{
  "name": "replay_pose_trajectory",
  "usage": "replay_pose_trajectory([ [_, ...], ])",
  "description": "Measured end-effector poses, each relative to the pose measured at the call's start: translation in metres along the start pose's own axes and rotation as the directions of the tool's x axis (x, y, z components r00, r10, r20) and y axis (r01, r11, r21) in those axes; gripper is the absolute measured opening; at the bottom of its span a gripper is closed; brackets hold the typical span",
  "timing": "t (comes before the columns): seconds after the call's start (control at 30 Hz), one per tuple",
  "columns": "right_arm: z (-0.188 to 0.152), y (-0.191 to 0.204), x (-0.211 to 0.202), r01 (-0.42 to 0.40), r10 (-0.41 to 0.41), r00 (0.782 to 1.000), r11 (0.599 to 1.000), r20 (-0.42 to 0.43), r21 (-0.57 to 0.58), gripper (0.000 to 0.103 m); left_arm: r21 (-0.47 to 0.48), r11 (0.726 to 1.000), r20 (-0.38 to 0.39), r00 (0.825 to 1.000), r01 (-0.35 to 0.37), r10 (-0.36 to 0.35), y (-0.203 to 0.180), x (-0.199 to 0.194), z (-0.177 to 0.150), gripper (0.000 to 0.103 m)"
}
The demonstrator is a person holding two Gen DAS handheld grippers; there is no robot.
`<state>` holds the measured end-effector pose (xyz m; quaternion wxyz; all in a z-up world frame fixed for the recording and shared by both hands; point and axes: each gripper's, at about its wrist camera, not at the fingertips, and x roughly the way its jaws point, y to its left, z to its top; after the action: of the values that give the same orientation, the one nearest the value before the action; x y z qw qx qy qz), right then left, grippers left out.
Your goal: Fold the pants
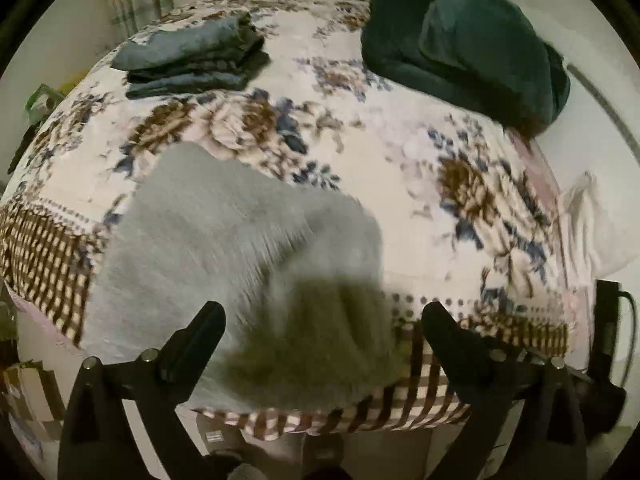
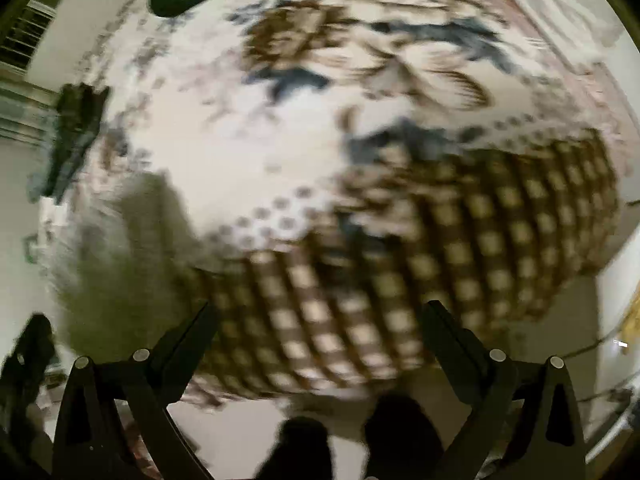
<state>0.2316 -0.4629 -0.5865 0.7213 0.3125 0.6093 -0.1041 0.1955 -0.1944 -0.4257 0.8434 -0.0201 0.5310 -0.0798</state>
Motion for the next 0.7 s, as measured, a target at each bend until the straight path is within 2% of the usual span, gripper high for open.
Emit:
replay_pose_trajectory([
  [0.1,0.009,0.031,0.004,-0.151,0.151,0.988,0.988,-0.006,-0.016,0.103,-0.052,0.999,0.049,0.999,-0.006,0.008,0.033,-0.031,0.01,0.1],
  [0.17,0.014,0.05,0.011,-0.227,0.227,0.974,0.974,-0.021,-0.017,0.103,-0.065,0.996,0.072,0.995,-0.064,0.069,0.061,-0.041,0.017,0.1],
  [0.2,0.02,0.065,0.021,-0.285,0.284,0.958,0.958,-0.045,-0.013,0.103,-0.071,0.994,0.075,0.993,-0.086,0.091,0.073,-0.041,0.02,0.1],
  [0.27,0.03,0.083,0.038,-0.348,0.347,0.935,0.937,-0.076,-0.002,0.103,-0.079,0.981,0.053,0.982,-0.178,0.182,0.106,-0.029,0.028,0.1],
  [0.37,0.045,0.111,0.075,-0.403,0.4,0.902,0.915,-0.164,0.016,0.103,-0.117,0.963,-0.011,0.97,-0.241,0.242,0.152,-0.001,0.037,0.1],
  [0.4,0.049,0.122,0.093,-0.422,0.42,0.882,0.906,-0.216,0.038,0.103,-0.127,0.959,-0.027,0.967,-0.253,0.252,0.163,0.006,0.038,0.1],
  [0.43,0.051,0.125,0.102,-0.43,0.428,0.871,0.902,-0.241,0.049,0.103,-0.138,0.955,-0.043,0.965,-0.262,0.259,0.172,0.013,0.039,0.1],
  [0.47,0.051,0.13,0.114,-0.421,0.423,0.861,0.904,-0.282,0.069,0.097,-0.148,0.951,-0.055,0.963,-0.271,0.265,0.179,0.017,0.039,0.1],
  [0.5,0.049,0.135,0.123,-0.43,0.438,0.844,0.898,-0.31,0.098,0.083,-0.156,0.95,-0.061,0.962,-0.272,0.265,0.183,0.02,0.038,0.1],
  [0.53,0.049,0.135,0.123,-0.44,0.448,0.841,0.893,-0.302,0.097,0.046,-0.167,0.948,-0.065,0.962,-0.271,0.263,0.189,0.023,0.039,0.1],
  [0.57,0.047,0.143,0.116,-0.409,0.403,0.87,0.912,-0.283,0.04,0.035,-0.174,0.947,-0.066,0.963,-0.27,0.263,0.192,0.023,0.038,0.1],
  [0.6,0.045,0.149,0.106,-0.397,0.384,0.889,0.918,-0.25,-0.003,0.032,-0.18,0.947,-0.064,0.964,-0.266,0.258,0.193,0.024,0.039,0.1],
  [0.7,0.042,0.16,0.073,-0.408,0.393,0.905,0.911,-0.162,-0.069,0.029,-0.194,0.953,-0.055,0.972,-0.233,0.227,0.192,0.025,0.044,0.1],
])
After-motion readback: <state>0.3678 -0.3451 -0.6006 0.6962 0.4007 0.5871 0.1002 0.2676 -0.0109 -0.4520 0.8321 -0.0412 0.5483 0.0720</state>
